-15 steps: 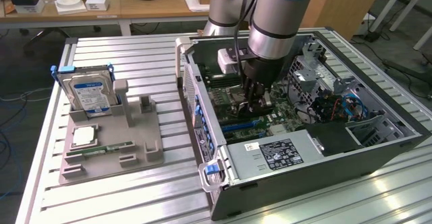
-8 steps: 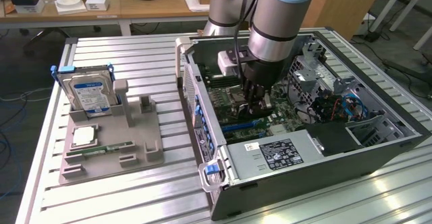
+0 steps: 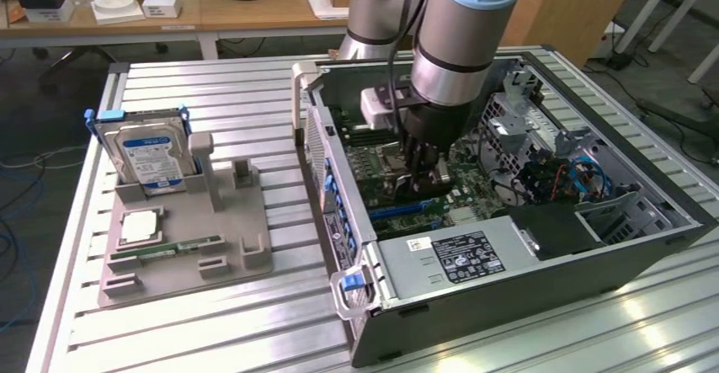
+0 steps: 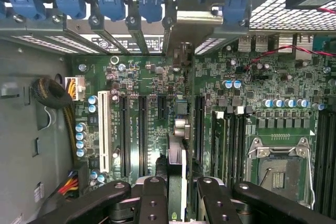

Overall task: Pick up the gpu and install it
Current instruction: 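Insert the gpu into the slot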

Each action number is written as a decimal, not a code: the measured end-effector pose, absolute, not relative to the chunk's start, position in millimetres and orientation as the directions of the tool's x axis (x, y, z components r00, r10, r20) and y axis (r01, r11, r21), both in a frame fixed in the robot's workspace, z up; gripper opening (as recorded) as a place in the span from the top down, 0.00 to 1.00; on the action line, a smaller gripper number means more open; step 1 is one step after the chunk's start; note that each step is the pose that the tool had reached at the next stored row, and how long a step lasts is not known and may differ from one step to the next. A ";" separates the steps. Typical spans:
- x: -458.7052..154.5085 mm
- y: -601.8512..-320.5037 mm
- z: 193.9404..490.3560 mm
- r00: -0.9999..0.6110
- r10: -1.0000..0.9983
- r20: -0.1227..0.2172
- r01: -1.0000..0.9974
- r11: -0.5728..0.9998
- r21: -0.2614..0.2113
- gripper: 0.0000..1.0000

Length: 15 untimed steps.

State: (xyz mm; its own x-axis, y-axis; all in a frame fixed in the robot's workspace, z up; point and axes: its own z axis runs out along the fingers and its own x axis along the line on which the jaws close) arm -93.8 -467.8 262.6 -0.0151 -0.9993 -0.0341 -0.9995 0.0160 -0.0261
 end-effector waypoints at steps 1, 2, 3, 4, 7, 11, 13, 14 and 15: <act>-93.9 -467.8 262.0 -0.015 -0.999 -0.034 -1.000 0.016 -0.026 0.73; -94.0 -467.8 261.4 -0.015 -0.999 -0.034 -1.000 0.016 -0.026 0.73; -94.1 -467.8 260.7 -0.015 -0.999 -0.034 -1.000 0.016 -0.026 0.73; -94.1 -467.9 260.0 -0.015 -0.999 -0.034 -1.000 0.016 -0.026 0.73; -94.3 -467.8 257.9 -0.015 -0.999 -0.034 -1.000 0.016 -0.026 0.73; -95.0 -467.8 255.7 -0.015 -0.999 -0.034 -1.000 0.016 -0.025 0.73; -95.1 -467.8 254.4 -0.015 -0.999 -0.034 -1.000 0.016 -0.025 0.73; -95.2 -467.8 253.8 -0.015 -0.999 -0.034 -1.000 0.016 -0.025 0.73; -95.3 -467.8 253.3 -0.015 -0.999 -0.034 -1.000 0.016 -0.024 0.73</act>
